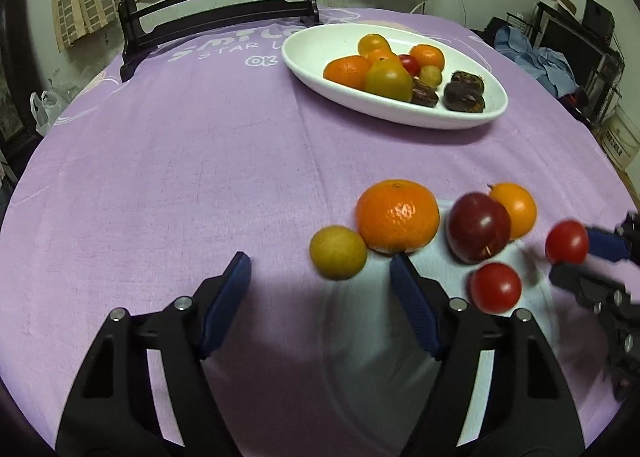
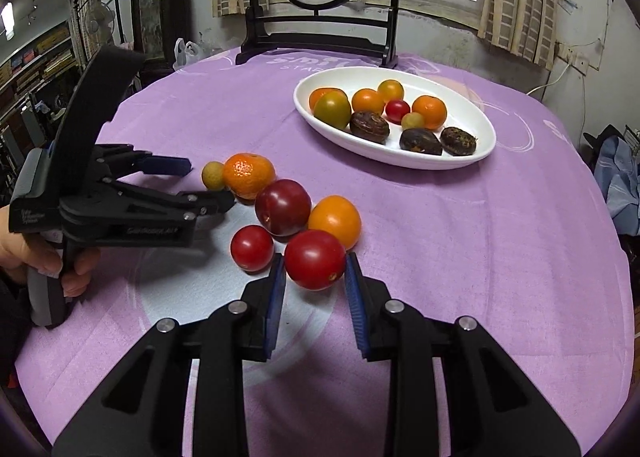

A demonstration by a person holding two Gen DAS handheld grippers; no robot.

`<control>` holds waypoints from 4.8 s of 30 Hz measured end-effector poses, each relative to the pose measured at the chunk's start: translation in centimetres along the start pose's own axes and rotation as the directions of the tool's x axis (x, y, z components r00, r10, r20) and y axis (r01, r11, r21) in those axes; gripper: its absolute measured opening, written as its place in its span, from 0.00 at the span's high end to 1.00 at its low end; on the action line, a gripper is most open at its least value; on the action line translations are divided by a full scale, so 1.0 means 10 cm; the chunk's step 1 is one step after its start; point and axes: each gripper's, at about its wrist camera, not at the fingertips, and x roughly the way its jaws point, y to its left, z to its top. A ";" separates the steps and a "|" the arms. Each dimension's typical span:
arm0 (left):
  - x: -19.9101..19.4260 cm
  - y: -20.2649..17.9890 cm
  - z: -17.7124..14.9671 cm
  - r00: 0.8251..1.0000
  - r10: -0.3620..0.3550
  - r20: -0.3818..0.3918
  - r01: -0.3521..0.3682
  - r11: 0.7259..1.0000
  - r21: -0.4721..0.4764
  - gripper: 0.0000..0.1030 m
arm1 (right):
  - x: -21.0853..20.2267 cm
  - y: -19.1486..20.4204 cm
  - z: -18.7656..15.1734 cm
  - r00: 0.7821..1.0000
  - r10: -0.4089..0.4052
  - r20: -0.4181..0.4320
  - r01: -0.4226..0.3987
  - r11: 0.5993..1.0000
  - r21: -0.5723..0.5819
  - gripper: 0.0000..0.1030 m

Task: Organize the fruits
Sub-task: 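Grasp a small yellow-green citrus with the left tool while the right tool holds the tomato, then carry both fruits over the plate and open both tools to release, then grasp another red cherry tomato with the right tool, then grasp the mandarin with the left tool while the right tool holds the tomato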

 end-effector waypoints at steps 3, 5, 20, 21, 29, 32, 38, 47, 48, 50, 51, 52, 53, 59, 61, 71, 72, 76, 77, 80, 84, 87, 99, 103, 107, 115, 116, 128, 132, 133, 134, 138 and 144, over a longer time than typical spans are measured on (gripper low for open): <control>0.03 0.01 0.04 1.000 -0.003 0.004 0.003 1.000 -0.014 0.29 | -0.01 0.04 0.00 1.000 0.008 0.003 -0.008 1.000 -0.009 0.71; 0.02 0.02 0.05 1.000 -0.005 0.010 0.005 1.000 -0.018 0.47 | -0.01 0.02 0.00 1.000 0.006 0.009 -0.006 1.000 0.002 0.71; -0.40 0.01 0.10 0.991 -0.087 0.103 0.092 0.995 -0.044 0.73 | -0.04 -0.17 0.02 0.997 -0.046 0.060 0.042 0.997 0.071 0.71; -0.43 0.00 0.11 0.989 -0.095 0.109 0.101 0.994 -0.047 0.73 | -0.05 -0.17 0.02 0.997 -0.045 0.063 0.040 0.997 0.073 0.71; -0.74 -0.25 0.32 0.978 -0.152 0.143 0.155 0.988 -0.011 0.73 | -0.19 -0.25 0.12 0.993 -0.039 0.109 0.023 0.990 0.142 0.71; -0.75 -0.37 0.50 0.976 -0.161 0.145 0.162 0.987 0.005 0.73 | -0.28 -0.26 0.25 0.990 -0.037 0.139 0.017 0.989 0.144 0.71; -0.52 -0.48 0.91 0.974 -0.181 0.133 0.186 0.982 -0.022 0.73 | -0.19 -0.39 0.66 0.981 -0.100 0.166 0.088 0.993 0.076 0.71; 0.02 -0.57 1.41 0.983 -0.132 0.127 0.138 0.989 -0.047 0.73 | 0.44 -0.76 0.98 0.987 -0.122 0.107 0.109 0.987 0.118 0.71; 0.09 -0.56 1.44 0.985 -0.126 0.120 0.133 0.990 -0.050 0.73 | 0.49 -0.77 1.00 0.988 -0.117 0.098 0.105 0.987 0.119 0.71; 0.18 -0.54 1.46 0.987 -0.122 0.108 0.129 0.990 -0.056 0.73 | 0.61 -0.80 1.03 0.991 -0.105 0.081 0.094 0.988 0.126 0.71; 0.24 -0.52 1.46 0.988 -0.114 0.102 0.121 0.991 -0.065 0.72 | 0.65 -0.81 1.04 0.992 -0.101 0.078 0.090 0.988 0.127 0.69; 0.27 -0.50 1.47 0.989 -0.105 0.104 0.113 0.991 -0.073 0.68 | 0.69 -0.81 1.05 0.991 -0.108 0.074 0.098 0.987 0.127 0.65; 0.30 -0.48 1.47 0.989 -0.099 0.109 0.108 0.991 -0.082 0.51 | 0.72 -0.82 1.05 0.990 -0.116 0.075 0.105 0.986 0.129 0.58; 0.22 -0.38 1.44 0.985 -0.091 0.148 0.106 0.990 -0.098 0.32 | 0.62 -0.80 1.01 0.986 -0.128 0.104 0.115 0.986 0.123 0.45; 0.13 -0.34 1.37 0.985 -0.083 0.154 0.099 0.990 -0.102 0.28 | 0.55 -0.78 0.98 0.984 -0.138 0.110 0.125 0.985 0.116 0.45; -0.13 -0.29 1.00 0.987 -0.072 0.145 0.082 0.994 -0.069 0.25 | 0.22 -0.54 0.66 0.988 -0.121 0.092 0.115 0.991 0.067 0.45; -0.15 -0.27 0.94 0.988 -0.065 0.140 0.076 0.995 -0.071 0.25 | 0.20 -0.52 0.61 0.989 -0.116 0.092 0.110 0.992 0.068 0.45; -0.24 -0.18 0.70 0.989 -0.063 0.135 0.075 0.993 -0.087 0.24 | 0.10 -0.41 0.43 0.992 -0.094 0.079 0.090 0.994 0.057 0.45; -0.25 -0.14 0.63 0.989 -0.064 0.131 0.077 0.992 -0.099 0.24 | 0.09 -0.39 0.39 0.994 -0.087 0.071 0.083 0.995 0.055 0.45; -0.27 -0.07 0.48 0.990 -0.076 0.119 0.091 0.988 -0.128 0.24 | 0.06 -0.34 0.30 0.995 -0.076 0.062 0.073 0.996 0.057 0.45; -0.27 -0.05 0.37 0.992 -0.067 0.109 0.081 0.989 -0.125 0.24 | 0.05 -0.28 0.17 0.997 -0.056 0.048 0.053 0.996 0.074 0.45; -0.25 -0.03 0.32 0.992 -0.070 0.105 0.084 0.988 -0.131 0.22 | 0.04 -0.23 0.10 0.999 -0.038 0.038 0.035 0.997 0.074 0.45; -0.20 0.08 0.24 0.992 -0.071 0.108 0.086 0.986 -0.143 0.21 | 0.16 0.22 0.02 0.997 0.068 -0.043 -0.069 0.997 -0.028 0.45; -0.19 0.12 0.25 0.991 -0.078 0.109 0.094 0.984 -0.154 0.21 | 0.28 0.35 0.05 0.997 0.051 -0.065 -0.054 0.997 -0.058 0.45; -0.18 0.14 0.25 0.991 -0.079 0.106 0.096 0.982 -0.165 0.21 | 0.39 0.44 0.12 0.996 0.037 -0.080 -0.043 0.996 -0.074 0.66; -0.14 0.08 0.23 0.993 -0.081 0.090 0.093 0.986 -0.141 0.21 | 0.32 0.28 0.09 0.995 0.061 -0.078 -0.063 0.998 -0.024 0.74; -0.14 0.07 0.22 0.993 -0.081 0.088 0.092 0.986 -0.136 0.21 | 0.30 0.25 0.08 0.995 0.061 -0.076 -0.063 0.998 -0.019 0.74; 0.06 -0.11 0.15 0.995 -0.090 0.043 0.093 0.993 -0.072 0.19 | 0.04 -0.16 -0.04 0.995 0.099 -0.015 -0.097 0.989 0.108 0.74; 0.11 -0.14 0.18 0.995 -0.094 0.038 0.097 0.991 -0.091 0.26 | 0.01 -0.13 -0.06 0.993 0.115 -0.008 -0.114 0.989 0.098 0.74; 0.13 -0.13 0.19 0.994 -0.098 0.039 0.101 0.990 -0.099 0.28 | 0.00 -0.12 -0.05 0.993 0.118 -0.008 -0.117 0.989 0.096 0.74; 0.13 -0.13 0.21 0.994 -0.097 0.041 0.101 0.989 -0.109 0.33 | 0.00 -0.11 -0.06 0.993 0.122 -0.007 -0.121 0.988 0.092 0.74; 0.14 -0.19 0.22 0.987 -0.157 0.045 0.161 0.983 -0.092 0.57 | -0.01 -0.11 -0.05 0.992 0.123 -0.003 -0.122 0.988 0.092 0.74; 0.09 -0.23 0.14 0.991 -0.129 0.027 0.131 0.988 -0.082 0.56 | -0.02 -0.13 -0.04 0.993 0.119 0.004 -0.118 0.988 0.098 0.74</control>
